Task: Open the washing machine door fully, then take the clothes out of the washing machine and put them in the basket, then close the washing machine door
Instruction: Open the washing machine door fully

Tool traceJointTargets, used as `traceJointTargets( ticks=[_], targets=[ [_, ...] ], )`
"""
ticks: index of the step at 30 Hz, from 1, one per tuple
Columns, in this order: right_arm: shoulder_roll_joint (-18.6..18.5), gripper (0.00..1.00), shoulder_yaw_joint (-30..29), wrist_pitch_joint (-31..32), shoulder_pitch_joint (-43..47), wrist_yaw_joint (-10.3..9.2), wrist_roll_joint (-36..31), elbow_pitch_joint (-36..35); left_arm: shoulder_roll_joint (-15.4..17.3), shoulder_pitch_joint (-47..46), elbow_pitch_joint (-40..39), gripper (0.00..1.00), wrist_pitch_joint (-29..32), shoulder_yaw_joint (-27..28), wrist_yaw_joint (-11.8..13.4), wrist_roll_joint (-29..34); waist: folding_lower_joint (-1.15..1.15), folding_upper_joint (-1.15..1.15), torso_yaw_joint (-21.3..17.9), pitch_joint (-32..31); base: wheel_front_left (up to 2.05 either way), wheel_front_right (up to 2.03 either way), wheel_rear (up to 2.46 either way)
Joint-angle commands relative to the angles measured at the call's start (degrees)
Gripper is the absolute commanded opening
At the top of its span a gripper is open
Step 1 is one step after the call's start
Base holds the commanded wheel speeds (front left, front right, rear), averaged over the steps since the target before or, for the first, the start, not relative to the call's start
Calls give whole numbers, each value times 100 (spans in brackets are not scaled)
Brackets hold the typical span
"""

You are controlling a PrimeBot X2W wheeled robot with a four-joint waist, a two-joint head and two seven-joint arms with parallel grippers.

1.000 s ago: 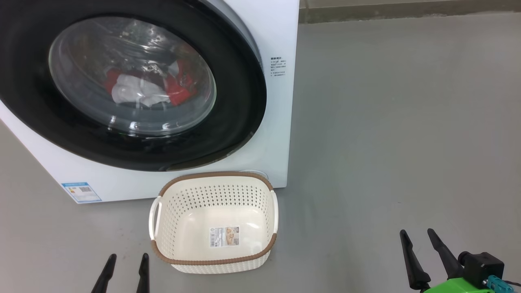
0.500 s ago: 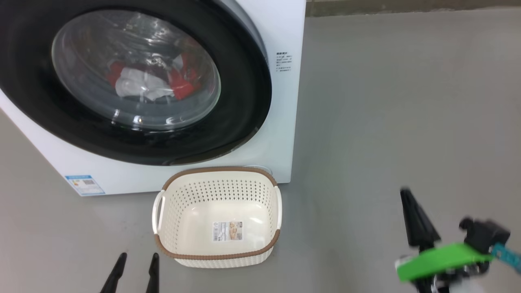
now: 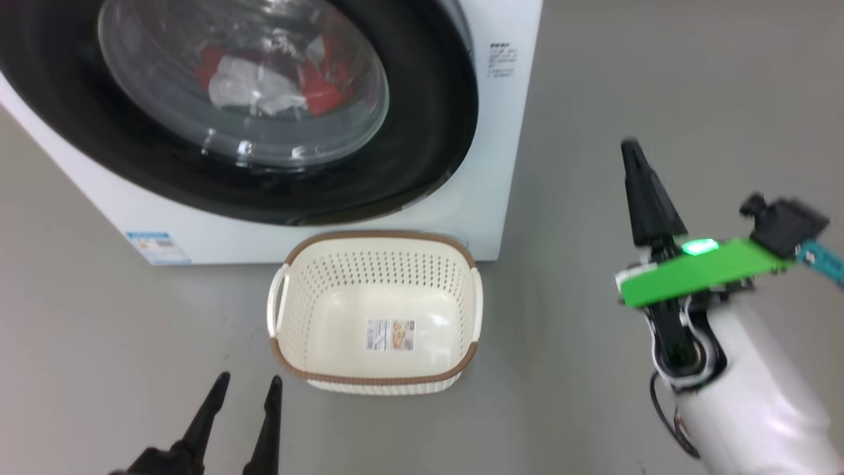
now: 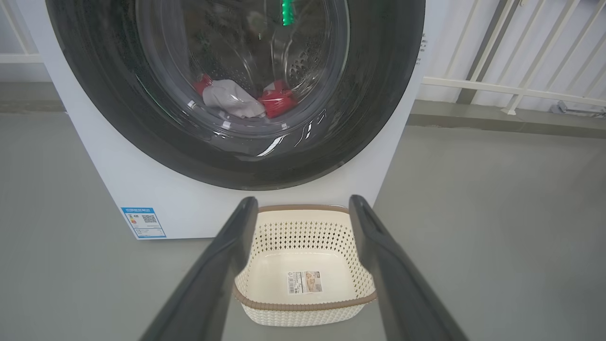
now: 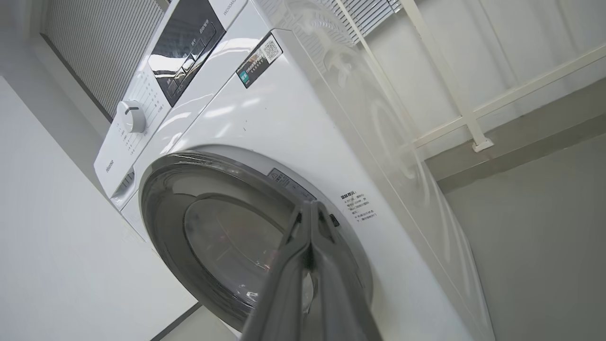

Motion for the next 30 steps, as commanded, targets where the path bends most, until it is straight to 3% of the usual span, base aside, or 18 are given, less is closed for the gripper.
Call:
traceJointTargets(
  ticks=[1, 8, 16, 23, 30],
  targets=[
    [-37, 0, 275, -31, -345, -4, 259, -53, 85, -276, -146, 100, -70, 131, -37, -61, 0, 0, 228, 314, 0, 0, 0],
    [-439, 0, 892, 709, -1368, -4, 1917, 78, 90, -722, -108, 100, -70, -86, -37, -223, 0, 0, 522, 873, 0, 0, 0],
    [-802, 0, 862, 1661, -2354, -4, 3317, 104, 127, -1138, -53, 100, -70, -324, -37, -379, 0, 0, 756, 1439, 0, 0, 0],
    [-947, 0, 768, 2452, -3118, -4, 3889, 549, 127, -1436, -33, 100, -70, -520, -37, -494, 0, 0, 951, 1802, 0, 0, 0],
    [-955, 0, 926, 3126, -3786, -4, 3992, 1116, 130, -1588, 1, 100, -70, -618, -37, -570, 0, 0, 1057, 2071, 0, 0, 0]
  ],
)
